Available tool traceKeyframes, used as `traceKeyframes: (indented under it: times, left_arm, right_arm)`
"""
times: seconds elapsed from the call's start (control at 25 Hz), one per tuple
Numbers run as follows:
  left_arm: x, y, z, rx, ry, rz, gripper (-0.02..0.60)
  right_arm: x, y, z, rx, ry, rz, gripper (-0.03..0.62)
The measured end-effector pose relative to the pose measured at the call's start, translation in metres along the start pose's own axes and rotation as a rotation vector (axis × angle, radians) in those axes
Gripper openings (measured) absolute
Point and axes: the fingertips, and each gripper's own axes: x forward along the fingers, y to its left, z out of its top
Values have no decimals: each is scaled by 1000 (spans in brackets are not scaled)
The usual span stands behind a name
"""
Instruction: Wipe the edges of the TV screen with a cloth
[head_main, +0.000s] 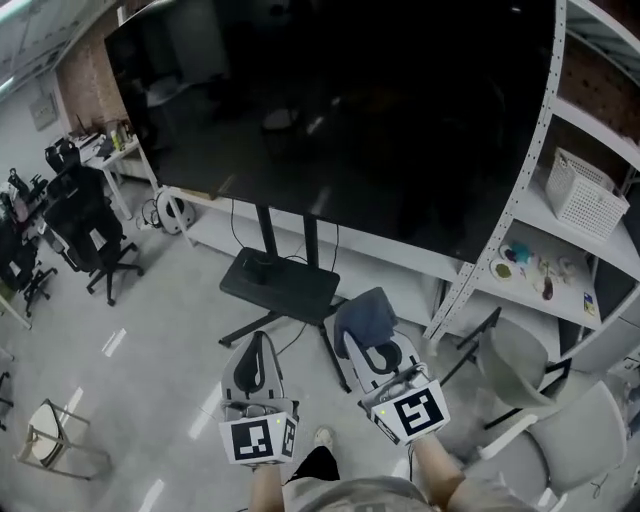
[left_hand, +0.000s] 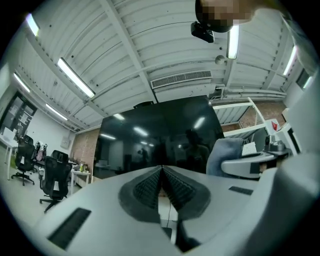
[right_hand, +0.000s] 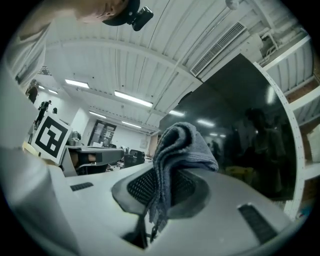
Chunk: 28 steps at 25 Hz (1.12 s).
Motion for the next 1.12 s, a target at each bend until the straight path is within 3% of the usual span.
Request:
traceKeyframes:
  times: [0.2,0.4,0.72,1.12]
  left_arm:
    - [114,37,10,7,-35,-47,15]
    - [186,47,10,10,-51,-95,15]
    - [230,24,-5,-4,-5,-153,14]
    - [255,0,-10,-26,-2,-169,14]
  right_arm:
    - [106,-39,19,-37,-46,-15,49]
    - [164,-75,20,-60,-68,-53,49]
    - [189,-108,17,-56,-72,-81,49]
    - [184,-138,13,-77,-58,-91,49]
